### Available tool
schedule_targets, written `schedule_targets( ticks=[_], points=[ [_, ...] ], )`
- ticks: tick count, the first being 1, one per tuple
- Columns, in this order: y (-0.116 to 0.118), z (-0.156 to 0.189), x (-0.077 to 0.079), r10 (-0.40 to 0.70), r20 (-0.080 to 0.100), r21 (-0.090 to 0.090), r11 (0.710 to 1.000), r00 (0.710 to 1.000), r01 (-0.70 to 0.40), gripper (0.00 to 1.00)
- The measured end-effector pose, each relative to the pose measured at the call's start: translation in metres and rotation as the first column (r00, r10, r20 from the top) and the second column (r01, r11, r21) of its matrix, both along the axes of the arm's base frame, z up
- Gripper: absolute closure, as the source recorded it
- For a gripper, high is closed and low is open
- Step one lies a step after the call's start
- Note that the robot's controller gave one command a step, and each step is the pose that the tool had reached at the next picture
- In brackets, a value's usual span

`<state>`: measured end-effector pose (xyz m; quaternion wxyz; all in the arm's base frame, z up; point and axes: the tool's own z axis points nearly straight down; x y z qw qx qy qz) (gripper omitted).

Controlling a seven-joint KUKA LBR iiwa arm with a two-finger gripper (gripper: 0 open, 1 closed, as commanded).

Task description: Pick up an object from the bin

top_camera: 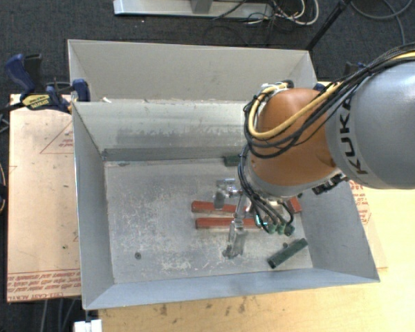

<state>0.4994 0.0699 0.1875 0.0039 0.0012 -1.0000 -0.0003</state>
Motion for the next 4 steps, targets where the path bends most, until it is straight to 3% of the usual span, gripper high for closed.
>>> schedule_targets(
  ticks=[1, 2, 3, 4],
  points=[
    [0.000, 0.003, 0.002, -0.002, 0.008, 0.001, 1.000, 1.000, 0.002, 0.00],
    [-0.020, -0.035, 0.033, 0.067, 0.015, 0.001, 0.998, 0.998, -0.067, 0.00],
    [-0.022, -0.094, 0.036, -0.029, 0.007, 0.001, 1.000, 1.000, 0.029, 1.00],
    [-0.023, -0.094, 0.036, -0.030, 0.007, 0.001, 1.000, 1.000, 0.030, 0.00]
  ],
)
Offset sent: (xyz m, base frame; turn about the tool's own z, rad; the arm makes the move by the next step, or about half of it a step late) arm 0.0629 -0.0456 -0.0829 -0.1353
